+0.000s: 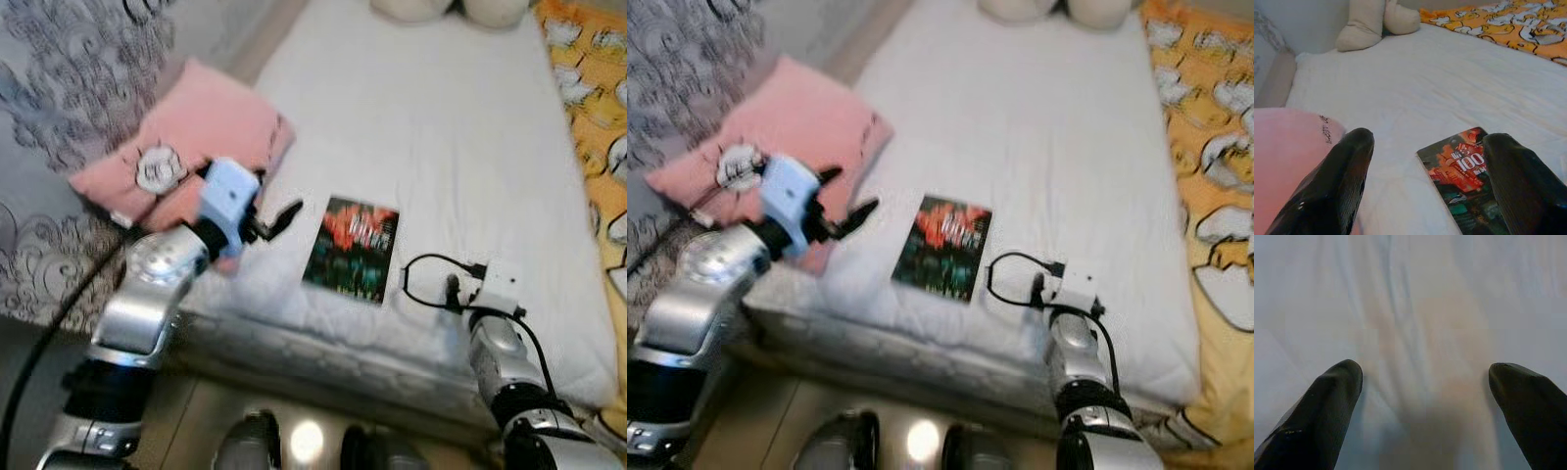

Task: Clean up the room

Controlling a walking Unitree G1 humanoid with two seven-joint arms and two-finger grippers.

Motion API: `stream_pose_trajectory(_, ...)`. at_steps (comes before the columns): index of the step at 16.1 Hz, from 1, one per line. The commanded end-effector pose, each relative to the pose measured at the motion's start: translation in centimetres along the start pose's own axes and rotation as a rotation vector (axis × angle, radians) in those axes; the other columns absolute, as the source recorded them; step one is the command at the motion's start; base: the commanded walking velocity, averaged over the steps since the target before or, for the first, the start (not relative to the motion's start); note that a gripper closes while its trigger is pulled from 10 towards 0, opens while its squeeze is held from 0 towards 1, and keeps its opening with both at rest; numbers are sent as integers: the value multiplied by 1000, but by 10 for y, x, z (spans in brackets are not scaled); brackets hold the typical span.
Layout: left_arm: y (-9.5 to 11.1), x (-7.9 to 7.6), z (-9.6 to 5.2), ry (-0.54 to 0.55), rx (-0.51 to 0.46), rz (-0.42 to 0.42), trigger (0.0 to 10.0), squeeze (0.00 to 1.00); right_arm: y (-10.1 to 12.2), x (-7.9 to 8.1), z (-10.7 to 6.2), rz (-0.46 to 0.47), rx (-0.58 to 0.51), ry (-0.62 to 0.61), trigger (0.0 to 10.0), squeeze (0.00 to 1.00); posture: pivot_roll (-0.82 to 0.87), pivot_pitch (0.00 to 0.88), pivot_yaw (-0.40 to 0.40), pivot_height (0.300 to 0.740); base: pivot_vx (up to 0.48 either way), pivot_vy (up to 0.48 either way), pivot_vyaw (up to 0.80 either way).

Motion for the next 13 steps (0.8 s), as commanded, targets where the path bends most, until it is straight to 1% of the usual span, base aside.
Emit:
stream_pose_trajectory(1,0,-6,-4,-23,15,-15,10000,0,2,0,1,-6,-4,-8,10000,0,260,338,-36,740,0,0,0)
stream_pose_trajectory(2,1,-4,-9,-6,22,-22,10000,0,1,5,2,-21,0,11,10000,0,270,348,-35,740,0,0,0)
stream_pose_trajectory(3,3,-2,-12,24,15,-19,10000,0,7,14,2,-22,-21,49,10000,0,284,359,-37,740,0,0,0)
stream_pose_trajectory(4,10,-4,-16,44,-4,-12,10000,0,17,25,4,-28,-50,83,10000,0,297,369,-40,740,0,0,0)
stream_pose_trajectory(5,14,-7,-19,44,-12,-14,10000,0,25,30,4,-47,-77,95,10000,0,302,372,-47,740,0,0,0)
stream_pose_trajectory(6,17,-7,-23,56,-19,-21,10000,0,38,39,5,-75,-117,120,10000,0,305,374,-52,740,0,0,0)
stream_pose_trajectory(7,18,-7,-24,60,-18,-24,10000,0,42,42,5,-78,-129,131,10000,0,307,375,-56,740,0,0,0)
stream_pose_trajectory(8,17,-6,-27,79,-16,-40,10000,0,48,52,5,-69,-143,163,10000,0,309,377,-69,740,0,0,0)
stream_pose_trajectory(9,17,-6,-28,84,-14,-43,10000,0,50,54,5,-68,-147,172,10000,0,309,377,-69,740,0,0,0)
stream_pose_trajectory(10,15,-9,-31,106,-13,-81,10000,0,51,75,0,-19,-150,240,10000,0,322,373,-88,740,0,0,0)
stream_pose_trajectory(11,15,-9,-31,106,-13,-81,10000,0,51,75,0,-19,-150,240,10000,0,322,373,-88,740,0,0,0)
stream_pose_trajectory(12,15,-12,-33,104,-6,-77,10000,0,52,98,-6,0,-158,303,10000,0,335,365,-96,740,0,0,0)
stream_pose_trajectory(13,15,-12,-34,103,-5,-76,10000,0,52,105,-9,2,-164,323,10000,0,335,365,-96,740,0,0,0)
Point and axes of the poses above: a point about 5 cm out from each wrist's last joint towards the gripper, its own z axis pointing out of the wrist towards the gripper, its own y axis along the axis of the wrist's last joint, x = y × z, the point moved 6 cm from there along z, pointing out of the wrist towards the gripper, and after that the axes turned 4 degrees about -z, right-handed, at the moved point
